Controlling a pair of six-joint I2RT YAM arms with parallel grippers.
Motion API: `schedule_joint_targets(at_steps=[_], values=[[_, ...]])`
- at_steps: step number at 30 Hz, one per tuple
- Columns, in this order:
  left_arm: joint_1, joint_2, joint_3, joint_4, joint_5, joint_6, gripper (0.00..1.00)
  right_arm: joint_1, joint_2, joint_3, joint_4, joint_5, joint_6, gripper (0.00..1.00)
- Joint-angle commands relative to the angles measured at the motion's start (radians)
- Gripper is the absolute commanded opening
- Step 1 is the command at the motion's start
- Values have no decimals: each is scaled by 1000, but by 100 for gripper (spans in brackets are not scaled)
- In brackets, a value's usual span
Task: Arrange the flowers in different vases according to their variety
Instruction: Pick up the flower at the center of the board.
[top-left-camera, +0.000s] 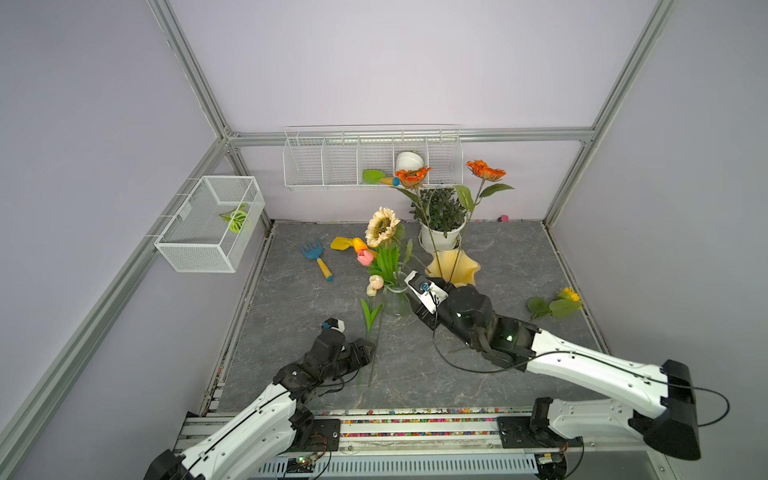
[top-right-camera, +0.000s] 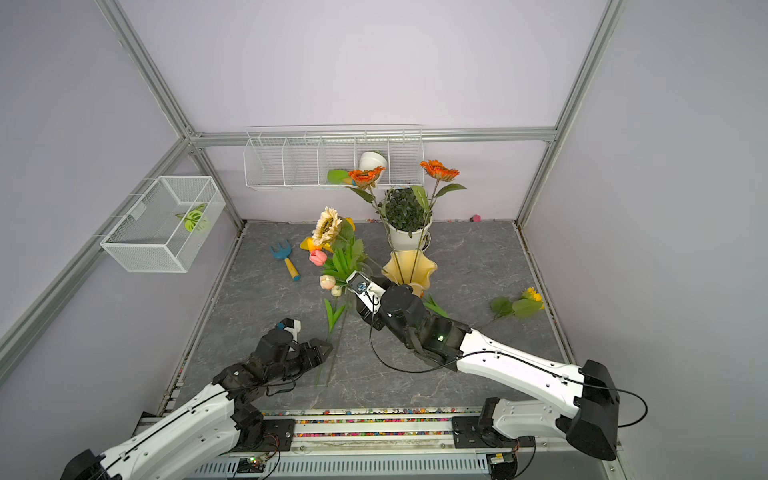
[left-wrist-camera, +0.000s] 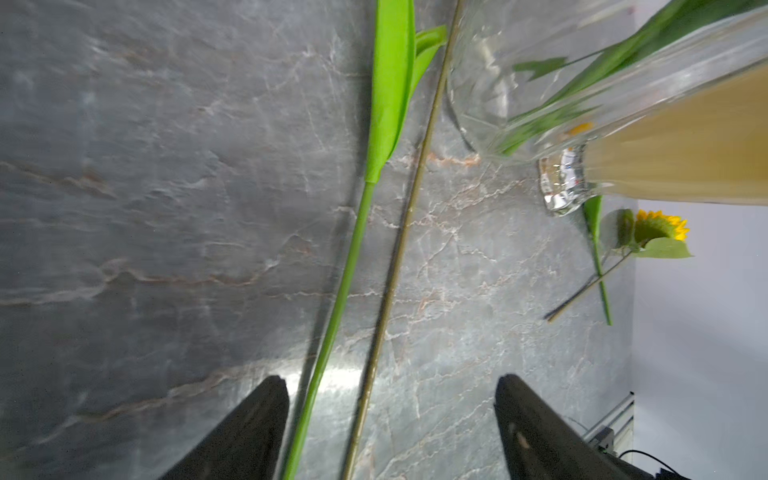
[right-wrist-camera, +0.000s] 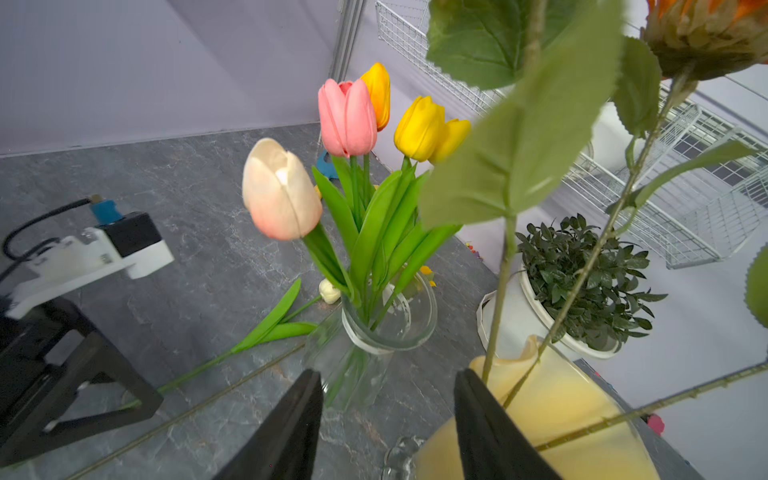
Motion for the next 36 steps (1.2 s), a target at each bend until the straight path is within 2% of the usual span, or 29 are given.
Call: schedule_joint_targets(at_steps=[1,5,9,16,24,30,36], values=[[3,105,99,-39,-25,93,79,4,-74,-39,-145,42,87,52],[3,243,226,-213,-184,97,72,3,-158,-77,-216,66,142,48],[3,350,325,-287,-252,154,67,3,-214,-107,-245,96,180,45],[3,541,433,-345,-242,245,63,4,-258,-129,-281,146,207,42],[3,607,457,-276,-246,273,63,4,-286,-159,-305,174,239,41],[4,707,498,-204,-236,301,61,4,-304,-174,-333,201,274,39],[3,835,542,-205,-248,319,53,3,-333,-183,-364,236,286,35]])
